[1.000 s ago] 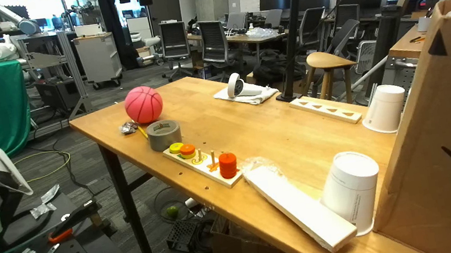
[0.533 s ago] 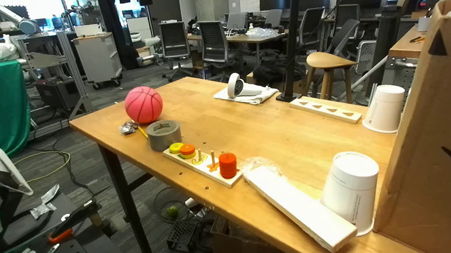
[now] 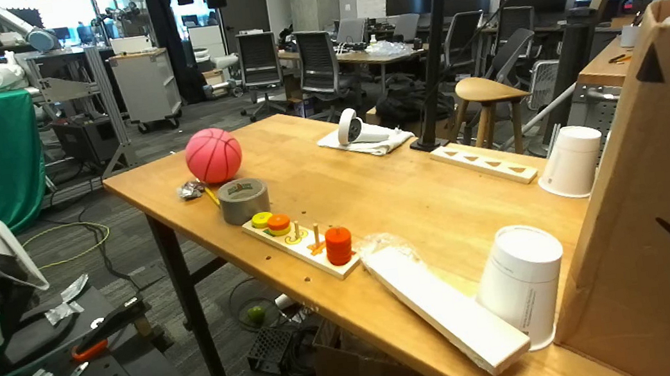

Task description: Move the red ball to the right

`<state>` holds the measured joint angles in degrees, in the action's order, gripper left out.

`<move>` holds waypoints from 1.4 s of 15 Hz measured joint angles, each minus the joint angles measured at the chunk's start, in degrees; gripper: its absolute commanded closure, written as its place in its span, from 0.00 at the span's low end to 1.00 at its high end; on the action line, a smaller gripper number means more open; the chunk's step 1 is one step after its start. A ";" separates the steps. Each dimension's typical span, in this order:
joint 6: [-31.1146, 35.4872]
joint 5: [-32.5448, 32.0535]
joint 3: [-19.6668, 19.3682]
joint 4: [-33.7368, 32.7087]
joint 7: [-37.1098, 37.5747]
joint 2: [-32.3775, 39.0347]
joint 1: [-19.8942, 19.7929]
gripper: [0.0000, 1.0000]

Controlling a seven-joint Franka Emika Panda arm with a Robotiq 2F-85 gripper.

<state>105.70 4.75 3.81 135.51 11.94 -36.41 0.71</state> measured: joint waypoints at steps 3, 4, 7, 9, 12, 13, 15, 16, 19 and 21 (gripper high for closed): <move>0.00 0.00 0.00 0.00 0.00 0.00 0.00 0.00; 0.00 0.00 0.00 0.00 0.00 0.00 0.00 0.00; 0.00 0.00 0.00 0.00 0.00 0.00 0.00 0.00; -0.01 0.00 0.16 0.18 -0.04 0.20 0.01 0.00; 2.25 0.01 2.74 0.61 0.11 1.43 0.87 0.00; 4.05 0.07 4.42 0.89 0.40 2.33 1.78 0.00; 7.96 0.20 8.03 1.17 1.45 4.83 4.21 0.00; 10.02 0.20 9.86 1.17 2.10 6.37 5.49 0.00; 15.81 0.21 14.48 0.33 3.67 11.78 9.27 0.00; 19.11 0.64 16.36 -1.20 3.74 16.18 11.85 0.00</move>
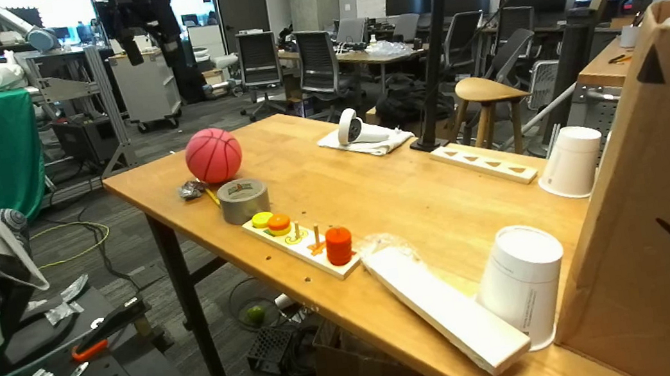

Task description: Move the red ball to the right

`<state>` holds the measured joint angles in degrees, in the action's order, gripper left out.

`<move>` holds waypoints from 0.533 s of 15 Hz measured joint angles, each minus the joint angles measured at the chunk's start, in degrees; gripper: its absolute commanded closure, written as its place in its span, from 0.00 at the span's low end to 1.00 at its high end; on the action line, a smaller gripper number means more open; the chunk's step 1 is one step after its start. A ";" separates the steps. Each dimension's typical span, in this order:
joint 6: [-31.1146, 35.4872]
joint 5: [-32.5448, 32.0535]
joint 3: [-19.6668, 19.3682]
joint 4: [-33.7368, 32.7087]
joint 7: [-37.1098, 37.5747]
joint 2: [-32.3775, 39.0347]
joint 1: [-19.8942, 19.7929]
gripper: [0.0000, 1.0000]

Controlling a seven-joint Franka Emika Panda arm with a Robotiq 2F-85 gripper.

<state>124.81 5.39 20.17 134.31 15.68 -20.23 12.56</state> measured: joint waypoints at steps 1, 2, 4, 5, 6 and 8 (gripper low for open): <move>1.30 0.70 0.54 -0.95 -0.23 2.29 1.27 0.00; 2.65 1.89 0.95 -2.14 -1.00 4.91 2.71 0.00; 4.69 4.52 1.41 -4.84 -3.69 10.15 5.42 0.00; 5.24 5.73 1.53 -6.30 -5.35 12.58 6.51 0.00; 5.52 7.12 1.63 -7.96 -7.40 15.07 7.46 0.00; 5.62 9.91 1.82 -11.33 -12.28 19.77 8.77 0.00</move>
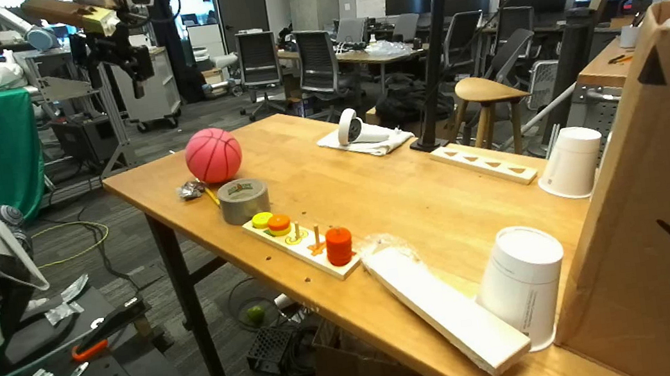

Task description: Move the red ball to the right

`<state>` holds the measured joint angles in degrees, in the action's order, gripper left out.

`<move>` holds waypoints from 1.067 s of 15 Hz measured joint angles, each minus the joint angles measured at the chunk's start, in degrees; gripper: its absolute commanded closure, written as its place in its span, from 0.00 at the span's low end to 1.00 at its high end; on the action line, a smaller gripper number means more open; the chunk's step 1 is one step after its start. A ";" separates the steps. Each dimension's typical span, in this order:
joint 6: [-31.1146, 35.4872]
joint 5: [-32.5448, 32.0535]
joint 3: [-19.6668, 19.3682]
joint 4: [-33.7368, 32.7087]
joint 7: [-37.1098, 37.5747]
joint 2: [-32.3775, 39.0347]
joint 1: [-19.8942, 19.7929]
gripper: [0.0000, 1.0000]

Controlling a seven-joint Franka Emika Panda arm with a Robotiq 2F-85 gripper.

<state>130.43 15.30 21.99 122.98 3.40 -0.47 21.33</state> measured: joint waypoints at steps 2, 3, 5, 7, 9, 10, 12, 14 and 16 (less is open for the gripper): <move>-0.23 2.92 0.29 -3.06 -5.55 4.29 0.60 0.00; -0.57 4.38 0.49 -4.43 -8.57 6.29 0.62 0.00; -1.82 6.48 0.55 -6.93 -13.70 10.18 0.50 0.00; -3.64 7.40 0.54 -8.93 -16.92 13.49 -0.21 0.00; -5.50 7.62 0.51 -10.47 -18.84 16.26 -1.29 0.00; -6.28 7.62 0.47 -11.04 -19.41 17.46 -1.91 0.00; -7.59 7.63 0.39 -11.82 -20.15 19.46 -3.15 0.00; -8.51 7.83 0.33 -12.28 -20.38 21.00 -4.30 0.00; -9.47 8.28 0.20 -12.57 -20.37 22.39 -5.39 0.00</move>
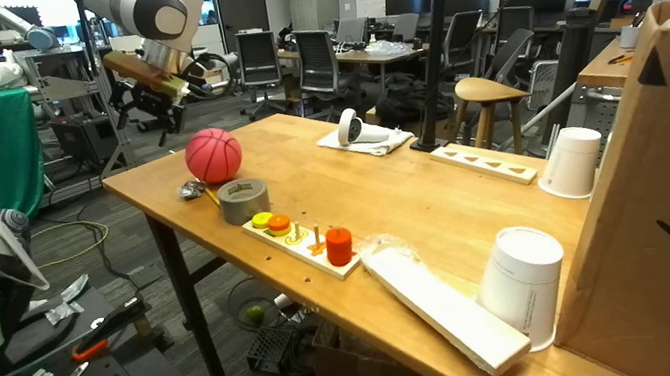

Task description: Move the red ball to the right

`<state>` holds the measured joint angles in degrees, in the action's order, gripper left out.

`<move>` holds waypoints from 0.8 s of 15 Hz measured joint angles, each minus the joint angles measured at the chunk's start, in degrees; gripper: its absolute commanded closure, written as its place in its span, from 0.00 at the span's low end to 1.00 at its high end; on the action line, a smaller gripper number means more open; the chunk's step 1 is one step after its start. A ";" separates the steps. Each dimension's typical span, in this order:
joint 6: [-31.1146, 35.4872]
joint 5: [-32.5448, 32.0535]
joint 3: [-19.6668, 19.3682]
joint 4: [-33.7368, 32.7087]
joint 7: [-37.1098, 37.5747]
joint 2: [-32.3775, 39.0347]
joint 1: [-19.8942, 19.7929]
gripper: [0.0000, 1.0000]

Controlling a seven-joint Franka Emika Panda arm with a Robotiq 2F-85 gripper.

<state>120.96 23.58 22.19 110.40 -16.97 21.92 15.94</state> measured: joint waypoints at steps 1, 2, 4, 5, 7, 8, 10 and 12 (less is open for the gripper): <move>-0.32 0.08 -0.18 -0.05 0.10 0.60 -0.43 0.00; -0.37 0.09 -0.58 -0.06 0.35 1.21 -0.87 0.00; -0.33 0.07 -2.23 -0.03 0.96 1.89 -2.10 0.00; -0.25 -0.62 -3.61 -0.06 1.57 1.59 -2.88 0.00; -0.23 -3.09 -6.71 0.09 2.71 -1.03 -4.90 0.00; -0.30 -4.94 -8.12 0.41 3.08 -3.12 -5.91 0.00; -0.37 -9.67 -10.58 1.61 3.85 -8.21 -7.45 0.00; -0.33 -14.12 -12.16 3.20 4.70 -13.59 -8.17 0.00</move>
<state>120.63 9.46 10.02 113.61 -12.27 8.33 7.77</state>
